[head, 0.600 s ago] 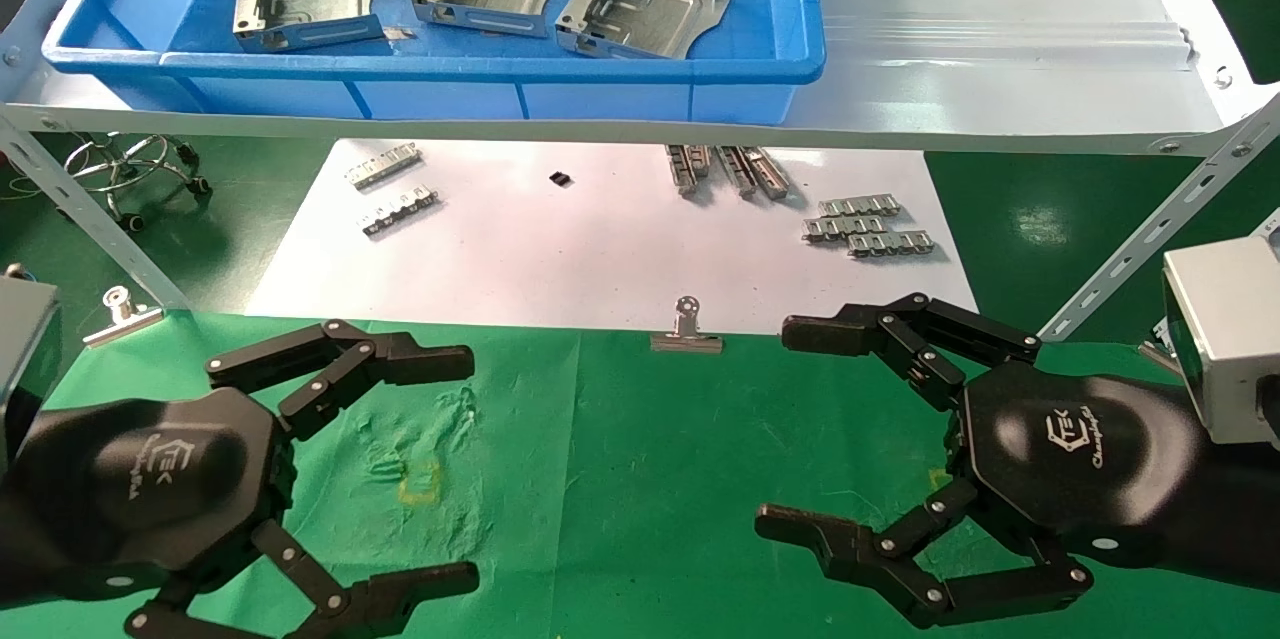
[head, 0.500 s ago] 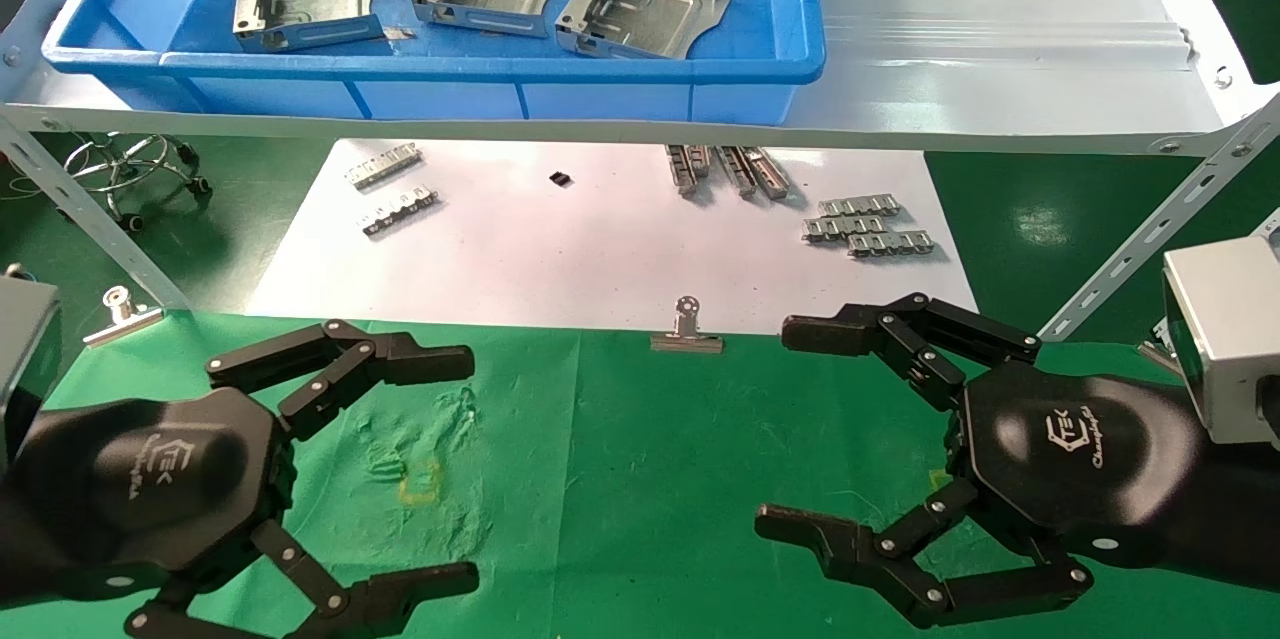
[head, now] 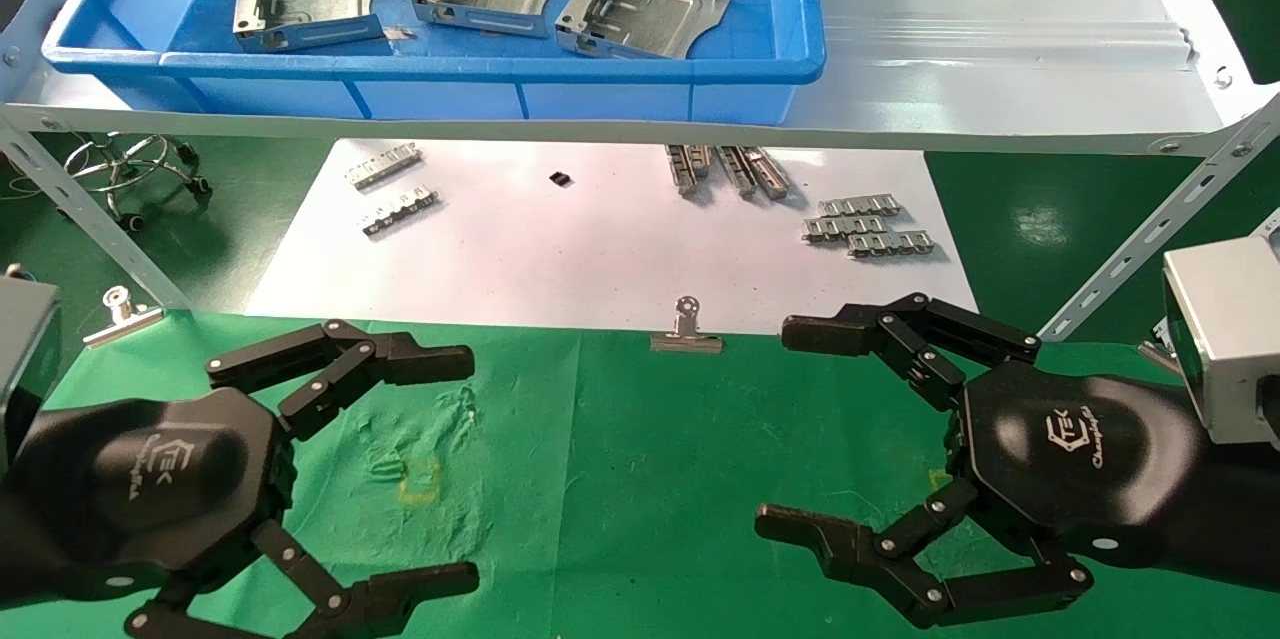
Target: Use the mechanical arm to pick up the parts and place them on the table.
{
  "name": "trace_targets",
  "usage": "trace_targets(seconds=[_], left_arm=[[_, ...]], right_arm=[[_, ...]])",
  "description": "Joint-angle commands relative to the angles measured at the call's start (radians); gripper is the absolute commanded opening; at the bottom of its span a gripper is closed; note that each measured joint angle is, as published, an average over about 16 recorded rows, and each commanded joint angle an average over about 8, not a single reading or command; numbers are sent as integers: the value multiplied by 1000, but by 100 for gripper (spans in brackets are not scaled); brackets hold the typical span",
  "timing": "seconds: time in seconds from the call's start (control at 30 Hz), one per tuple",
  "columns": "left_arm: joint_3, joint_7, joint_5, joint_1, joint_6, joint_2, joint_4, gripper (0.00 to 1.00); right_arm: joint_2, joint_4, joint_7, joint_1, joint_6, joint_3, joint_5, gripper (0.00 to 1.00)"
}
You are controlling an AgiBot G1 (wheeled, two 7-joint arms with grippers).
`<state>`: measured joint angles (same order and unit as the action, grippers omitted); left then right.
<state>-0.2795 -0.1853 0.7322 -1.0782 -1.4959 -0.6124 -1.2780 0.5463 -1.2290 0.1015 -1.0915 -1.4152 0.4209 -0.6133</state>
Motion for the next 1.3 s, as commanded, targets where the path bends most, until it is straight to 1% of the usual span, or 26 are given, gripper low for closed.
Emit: trace_targets(seconds=[0.03, 0.17, 0.2, 0.43, 0.57, 0.7, 0.83, 0.97, 1.3], left_arm=[[0, 0, 0, 0, 0, 0, 0, 100], [0, 0, 0, 0, 0, 0, -1, 100], [0, 0, 0, 0, 0, 0, -1, 100], [7, -2, -3, -1, 20, -2, 10, 100], [17, -5, -7, -12, 56, -9, 21, 100], [24, -8, -5, -43, 98, -31, 36, 100], [21, -16, 14, -99, 152, -71, 77, 100], [3, -32, 58, -168, 217, -117, 143, 100], [-58, -28, 216, -362, 364, -217, 352, 100]], right_arm=[[0, 0, 0, 0, 0, 0, 0, 58], [0, 0, 0, 0, 0, 0, 0, 8], [0, 0, 0, 0, 0, 0, 0, 1], [0, 0, 0, 0, 0, 0, 0, 0], [0, 0, 0, 0, 0, 0, 0, 0], [0, 0, 0, 0, 0, 0, 0, 0], [0, 0, 0, 0, 0, 0, 0, 0], [0, 0, 0, 0, 0, 0, 0, 0], [0, 0, 0, 0, 0, 0, 0, 0]])
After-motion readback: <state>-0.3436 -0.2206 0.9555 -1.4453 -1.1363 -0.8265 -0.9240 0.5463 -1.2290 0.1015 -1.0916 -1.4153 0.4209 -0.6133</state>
